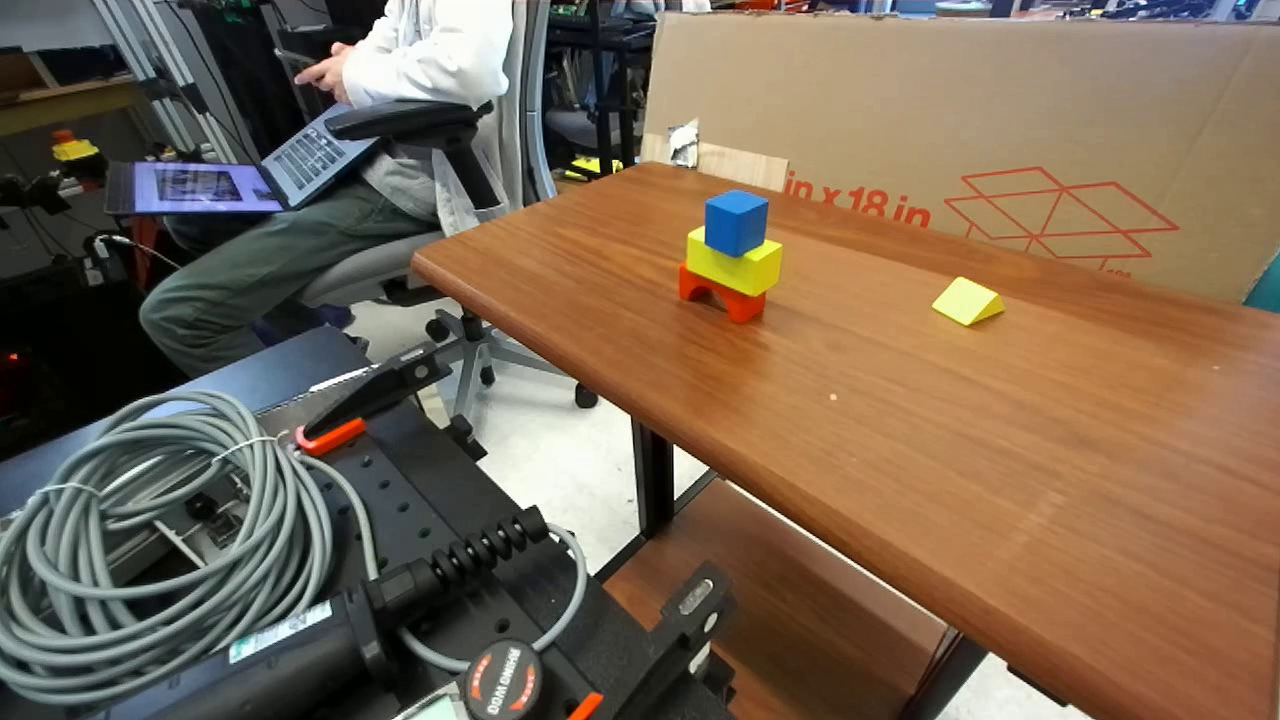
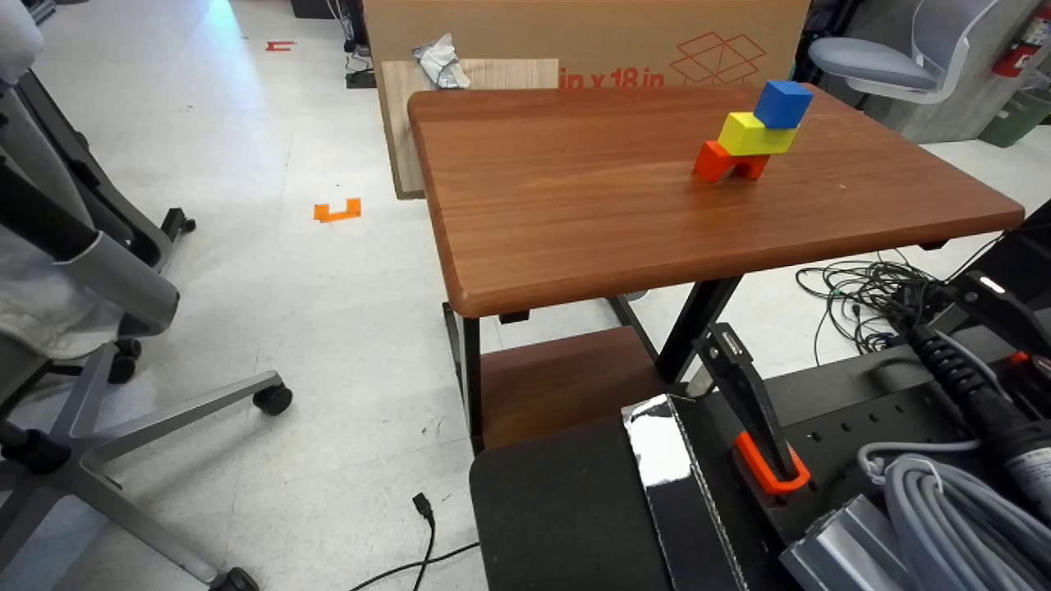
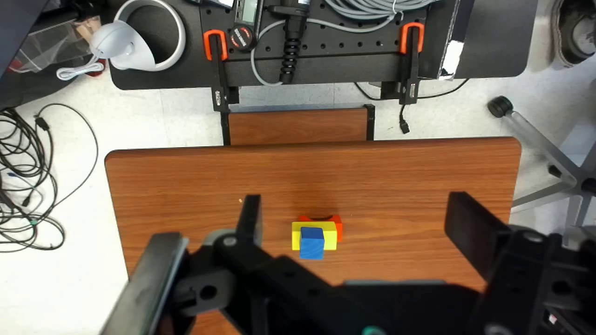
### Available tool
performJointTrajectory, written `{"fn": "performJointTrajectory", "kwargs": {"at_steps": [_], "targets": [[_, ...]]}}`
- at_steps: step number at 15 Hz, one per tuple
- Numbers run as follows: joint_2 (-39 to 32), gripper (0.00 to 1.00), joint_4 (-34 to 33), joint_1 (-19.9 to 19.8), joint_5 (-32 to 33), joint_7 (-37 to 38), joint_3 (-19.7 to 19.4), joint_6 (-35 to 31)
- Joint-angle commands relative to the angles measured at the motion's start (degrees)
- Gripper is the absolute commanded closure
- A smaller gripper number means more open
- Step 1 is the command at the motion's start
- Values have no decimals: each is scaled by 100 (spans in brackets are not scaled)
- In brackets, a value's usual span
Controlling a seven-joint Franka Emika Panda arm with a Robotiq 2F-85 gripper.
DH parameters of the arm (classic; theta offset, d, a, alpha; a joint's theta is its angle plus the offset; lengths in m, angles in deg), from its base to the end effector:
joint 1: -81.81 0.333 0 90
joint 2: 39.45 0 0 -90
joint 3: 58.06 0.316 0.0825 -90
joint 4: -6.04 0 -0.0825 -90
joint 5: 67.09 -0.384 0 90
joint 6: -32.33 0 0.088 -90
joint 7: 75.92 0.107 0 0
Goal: Put the blue toy on the table.
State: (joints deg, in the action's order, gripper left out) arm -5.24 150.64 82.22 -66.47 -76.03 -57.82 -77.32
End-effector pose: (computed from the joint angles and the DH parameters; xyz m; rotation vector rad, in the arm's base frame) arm 0.3658 0.0035 0.4761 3.1288 0.0254 -0.0201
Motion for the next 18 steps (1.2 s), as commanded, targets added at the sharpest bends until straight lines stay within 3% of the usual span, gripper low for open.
{"fn": "performJointTrajectory", "kwargs": {"at_steps": [1,11,18], "targets": [[-2,0,-11,-3,-2,0,4,13],[-56,0,1,1,12,-15,8,-20],[-1182,0,-38,46,15,-94,33,-762]]}}
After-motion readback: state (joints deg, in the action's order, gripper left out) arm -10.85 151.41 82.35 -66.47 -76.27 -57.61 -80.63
